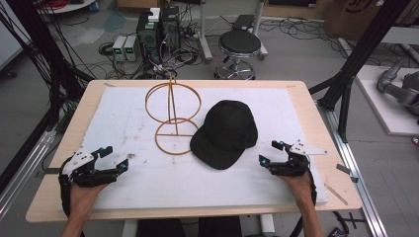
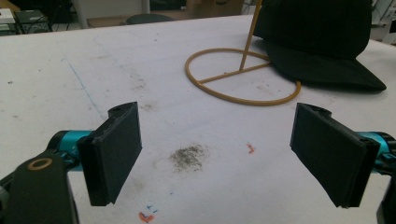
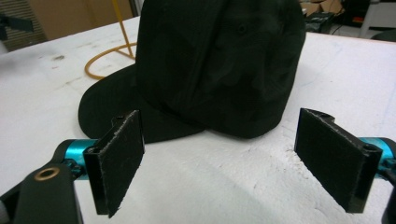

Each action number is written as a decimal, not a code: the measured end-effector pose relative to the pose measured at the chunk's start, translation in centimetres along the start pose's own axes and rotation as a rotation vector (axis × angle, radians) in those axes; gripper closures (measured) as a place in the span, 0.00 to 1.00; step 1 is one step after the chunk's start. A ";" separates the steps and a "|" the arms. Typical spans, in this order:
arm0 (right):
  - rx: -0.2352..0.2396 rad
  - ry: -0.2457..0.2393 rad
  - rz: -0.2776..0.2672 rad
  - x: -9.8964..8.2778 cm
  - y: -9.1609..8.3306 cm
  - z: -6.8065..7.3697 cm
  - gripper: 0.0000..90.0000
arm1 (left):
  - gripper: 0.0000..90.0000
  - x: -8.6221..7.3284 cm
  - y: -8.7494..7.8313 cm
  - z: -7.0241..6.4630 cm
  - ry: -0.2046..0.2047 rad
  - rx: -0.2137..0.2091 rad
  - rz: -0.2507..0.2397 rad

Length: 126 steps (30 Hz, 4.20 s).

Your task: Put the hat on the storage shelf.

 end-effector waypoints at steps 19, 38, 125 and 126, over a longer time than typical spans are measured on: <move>0.014 -0.052 0.014 4.0 -1.7 0.6 0.18 | 0.18 0.0 0.1 0.0 -0.001 -0.008 0.013; 0.003 -0.185 0.073 12.4 -1.5 1.6 0.18 | 0.18 0.0 0.2 -0.1 -0.001 -0.015 0.019; 0.302 -0.021 0.365 14.9 10.2 -2.7 0.60 | 0.18 -0.1 0.3 -0.1 -0.005 -0.016 0.024; 0.302 -0.021 0.365 14.9 10.2 -2.7 0.60 | 0.18 -0.1 0.3 -0.1 -0.005 -0.016 0.024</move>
Point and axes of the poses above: each handheld gripper's, and its own axes: y roughly forward along the jaws, x roughly out of its top, z roughly to its left, the point moved 8 cm from there along y, roughly forward along the jaws, and after that the axes turned 11 degrees about z, right-handed, at the moved point
